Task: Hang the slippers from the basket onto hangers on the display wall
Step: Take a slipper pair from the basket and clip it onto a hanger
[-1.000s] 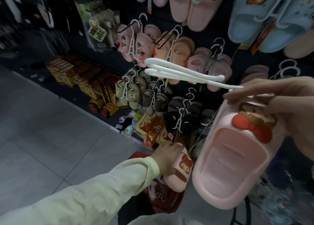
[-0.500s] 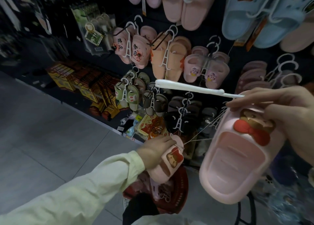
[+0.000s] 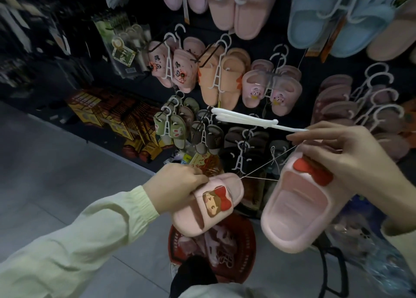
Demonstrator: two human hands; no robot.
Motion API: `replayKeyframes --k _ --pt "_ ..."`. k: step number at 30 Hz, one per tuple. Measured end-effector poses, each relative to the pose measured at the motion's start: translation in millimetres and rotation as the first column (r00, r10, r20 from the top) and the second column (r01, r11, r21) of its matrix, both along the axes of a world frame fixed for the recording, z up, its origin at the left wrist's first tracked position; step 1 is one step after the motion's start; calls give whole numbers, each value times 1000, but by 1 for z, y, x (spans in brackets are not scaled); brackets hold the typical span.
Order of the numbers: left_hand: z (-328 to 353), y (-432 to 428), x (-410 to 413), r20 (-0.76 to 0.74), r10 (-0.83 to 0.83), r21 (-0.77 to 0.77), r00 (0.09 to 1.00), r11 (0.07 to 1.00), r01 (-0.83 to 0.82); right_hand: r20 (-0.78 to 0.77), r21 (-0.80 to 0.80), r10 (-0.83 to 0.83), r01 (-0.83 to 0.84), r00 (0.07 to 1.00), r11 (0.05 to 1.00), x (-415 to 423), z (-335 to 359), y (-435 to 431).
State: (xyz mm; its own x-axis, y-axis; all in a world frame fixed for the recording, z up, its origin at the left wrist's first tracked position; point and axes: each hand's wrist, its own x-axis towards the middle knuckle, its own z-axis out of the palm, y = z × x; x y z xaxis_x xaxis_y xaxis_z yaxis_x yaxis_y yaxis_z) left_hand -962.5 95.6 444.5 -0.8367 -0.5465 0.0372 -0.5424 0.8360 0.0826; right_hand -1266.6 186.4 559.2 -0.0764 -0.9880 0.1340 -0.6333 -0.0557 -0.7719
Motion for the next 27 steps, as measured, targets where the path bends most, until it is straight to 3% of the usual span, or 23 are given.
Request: replayKeyframes --k 10,18,27 --pt "14 4 7 -97 -208 11 973 978 210 -126 31 121 -118 985 993 12 -26 -10" --pt "26 5 9 -231 -275 -45 933 961 272 -332 14 267 -278 905 960 39 -55 -17" --pt "37 8 7 -322 -314 -156 893 948 277 -474 268 462 -377 750 887 76 -56 -11"
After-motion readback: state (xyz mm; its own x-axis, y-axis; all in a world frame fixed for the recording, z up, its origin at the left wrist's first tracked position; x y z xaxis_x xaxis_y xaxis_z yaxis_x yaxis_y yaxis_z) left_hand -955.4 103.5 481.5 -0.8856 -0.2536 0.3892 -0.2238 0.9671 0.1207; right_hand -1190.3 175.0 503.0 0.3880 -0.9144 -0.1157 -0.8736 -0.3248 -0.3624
